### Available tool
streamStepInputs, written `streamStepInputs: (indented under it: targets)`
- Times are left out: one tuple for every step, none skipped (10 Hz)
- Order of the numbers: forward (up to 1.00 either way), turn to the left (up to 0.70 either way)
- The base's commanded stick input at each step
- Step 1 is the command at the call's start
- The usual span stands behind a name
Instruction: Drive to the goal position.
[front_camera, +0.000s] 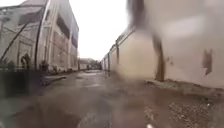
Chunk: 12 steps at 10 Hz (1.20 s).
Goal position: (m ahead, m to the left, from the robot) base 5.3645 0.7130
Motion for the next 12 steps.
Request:
streamStepInputs:
  targets:
    - [0.5, 0.07]
    - [0.5, 0.07]
    - [0.5, 0.07]
    - [0.5, 0.07]
    - [0.5, 0.07]
    - [0.5, 0.07]
    - [0.5, 0.07]
    - [0.5, 0.07]
    - [0.5, 0.07]
    - [0.5, 0.07]
    - [0.5, 0.07]
    - [0.5, 0.07]
